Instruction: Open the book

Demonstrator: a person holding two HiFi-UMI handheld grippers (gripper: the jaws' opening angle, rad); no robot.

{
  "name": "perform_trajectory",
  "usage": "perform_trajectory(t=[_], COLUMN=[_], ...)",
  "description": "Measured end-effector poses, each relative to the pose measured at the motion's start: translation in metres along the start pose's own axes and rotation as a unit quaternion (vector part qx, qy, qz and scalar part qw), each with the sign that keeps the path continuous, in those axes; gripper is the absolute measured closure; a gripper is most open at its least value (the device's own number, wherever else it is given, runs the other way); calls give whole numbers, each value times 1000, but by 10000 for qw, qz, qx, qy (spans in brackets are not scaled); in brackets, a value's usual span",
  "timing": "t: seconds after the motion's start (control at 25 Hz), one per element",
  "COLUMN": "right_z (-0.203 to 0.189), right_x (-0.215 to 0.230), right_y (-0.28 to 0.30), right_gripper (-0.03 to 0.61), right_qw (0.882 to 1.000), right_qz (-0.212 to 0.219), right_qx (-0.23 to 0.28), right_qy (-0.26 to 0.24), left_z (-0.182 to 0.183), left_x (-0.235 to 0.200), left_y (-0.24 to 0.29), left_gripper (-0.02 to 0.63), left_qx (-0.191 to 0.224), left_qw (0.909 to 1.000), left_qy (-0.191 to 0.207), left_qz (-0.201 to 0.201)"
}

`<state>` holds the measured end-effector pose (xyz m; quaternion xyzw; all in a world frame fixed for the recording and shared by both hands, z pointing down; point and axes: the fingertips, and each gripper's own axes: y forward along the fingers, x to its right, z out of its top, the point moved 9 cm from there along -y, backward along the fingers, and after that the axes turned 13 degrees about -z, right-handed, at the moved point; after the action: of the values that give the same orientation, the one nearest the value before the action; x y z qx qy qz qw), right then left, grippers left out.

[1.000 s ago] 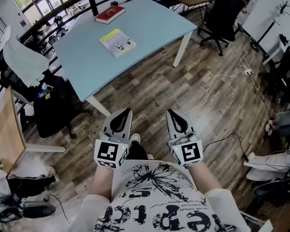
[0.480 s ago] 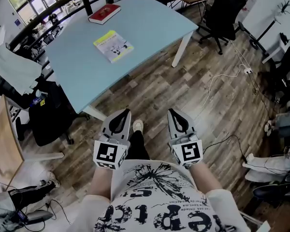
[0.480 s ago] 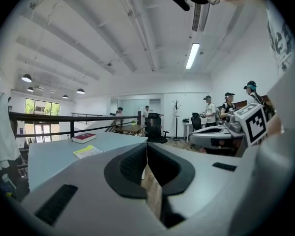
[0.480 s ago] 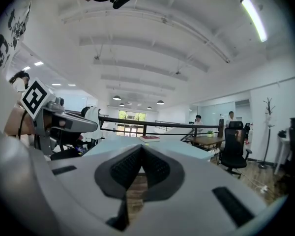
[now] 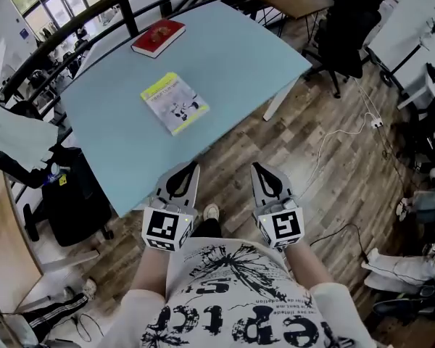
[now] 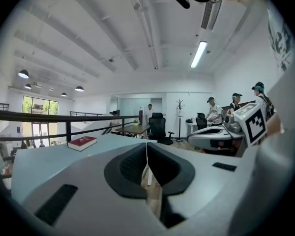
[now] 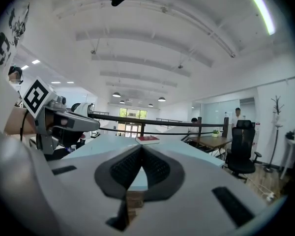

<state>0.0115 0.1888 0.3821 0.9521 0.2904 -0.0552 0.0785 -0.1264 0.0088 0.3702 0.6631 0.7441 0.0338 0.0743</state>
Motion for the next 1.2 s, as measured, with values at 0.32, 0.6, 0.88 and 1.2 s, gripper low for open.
perform_trajectory(t=[0.32,0.6,0.88,1.2], right_z=[12,11,10,17], right_x=[10,8,26,55], right_y=[125,191,259,345], right_gripper=[566,568,566,566], right_qw=[9999,9985,9914,9674], right_qz=[97,526,1302,2514], right_qx=[-37,-85,-33,28], right_qy=[-18,-123,-155,-307], left_z=[15,5,10,2], left_x=[-104,-143,-164,-179], left_y=[54,79,110,156], left_gripper=[594,594,594,594], left_qx=[-61,-188,-288,-459], left_qw=[9999,9991,9944,9745], left_qy=[-3,-188,-261,-824], left_qz=[115,315,984,2036])
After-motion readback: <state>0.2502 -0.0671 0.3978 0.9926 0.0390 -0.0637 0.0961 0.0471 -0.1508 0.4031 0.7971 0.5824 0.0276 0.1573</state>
